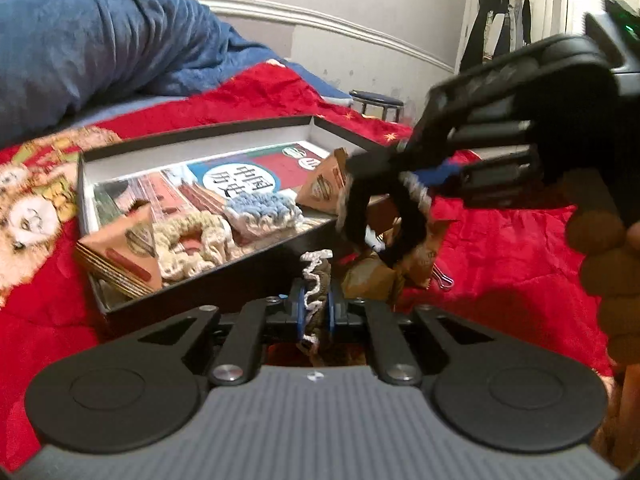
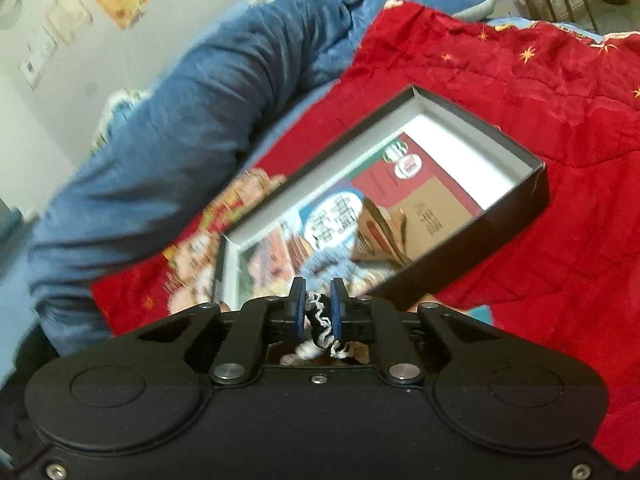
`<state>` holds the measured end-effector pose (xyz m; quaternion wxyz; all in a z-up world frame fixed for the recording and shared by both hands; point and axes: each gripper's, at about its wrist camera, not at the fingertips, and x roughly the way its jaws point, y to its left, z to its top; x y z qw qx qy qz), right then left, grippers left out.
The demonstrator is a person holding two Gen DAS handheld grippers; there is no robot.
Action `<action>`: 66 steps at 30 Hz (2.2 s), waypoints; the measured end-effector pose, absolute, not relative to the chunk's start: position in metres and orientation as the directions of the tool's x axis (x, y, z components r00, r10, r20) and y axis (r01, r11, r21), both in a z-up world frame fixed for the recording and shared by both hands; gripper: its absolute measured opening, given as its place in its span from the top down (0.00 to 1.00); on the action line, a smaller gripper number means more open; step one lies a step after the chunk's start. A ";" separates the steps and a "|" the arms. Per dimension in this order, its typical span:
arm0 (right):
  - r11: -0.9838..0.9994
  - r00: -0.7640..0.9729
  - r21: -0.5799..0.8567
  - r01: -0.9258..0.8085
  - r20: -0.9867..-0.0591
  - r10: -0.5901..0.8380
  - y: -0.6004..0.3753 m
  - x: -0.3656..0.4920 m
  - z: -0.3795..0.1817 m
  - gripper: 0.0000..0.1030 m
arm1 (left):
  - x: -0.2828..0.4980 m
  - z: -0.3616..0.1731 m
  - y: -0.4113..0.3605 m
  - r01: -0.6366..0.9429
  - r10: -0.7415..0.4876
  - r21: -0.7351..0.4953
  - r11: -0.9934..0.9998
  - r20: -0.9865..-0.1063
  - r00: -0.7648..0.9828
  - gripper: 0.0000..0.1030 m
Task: Organize objects
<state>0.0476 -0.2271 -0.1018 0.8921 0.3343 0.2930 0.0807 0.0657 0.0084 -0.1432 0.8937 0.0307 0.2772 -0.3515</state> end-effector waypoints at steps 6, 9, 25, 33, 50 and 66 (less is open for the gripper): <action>0.721 0.848 0.693 0.017 -0.392 0.357 -0.236 0.042 -0.100 0.87 | 0.064 -0.139 0.014 0.654 -0.642 -0.178 0.735 -0.494 0.587 0.91; 0.705 0.858 0.709 -0.007 -0.357 0.369 -0.238 0.041 -0.099 0.87 | 0.062 -0.132 0.019 0.662 -0.659 -0.185 0.727 -0.460 0.595 0.91; 0.587 0.887 0.792 -0.165 -0.141 0.440 -0.251 0.035 -0.100 0.87 | 0.037 -0.095 0.046 0.756 -0.787 -0.223 0.615 -0.236 0.570 0.91; 0.578 0.887 0.791 -0.201 -0.104 0.451 -0.249 0.032 -0.095 0.87 | 0.053 -0.086 0.062 0.771 -0.815 -0.265 0.580 -0.176 0.552 0.91; 0.587 0.907 0.793 -0.162 -0.114 0.405 -0.256 0.027 -0.095 0.87 | 0.068 -0.114 0.037 0.753 -0.758 -0.178 0.633 -0.339 0.557 0.90; 0.625 0.911 0.758 -0.188 -0.104 0.399 -0.248 0.026 -0.084 0.87 | 0.055 -0.099 0.055 0.678 -0.683 -0.089 0.729 -0.146 0.715 0.90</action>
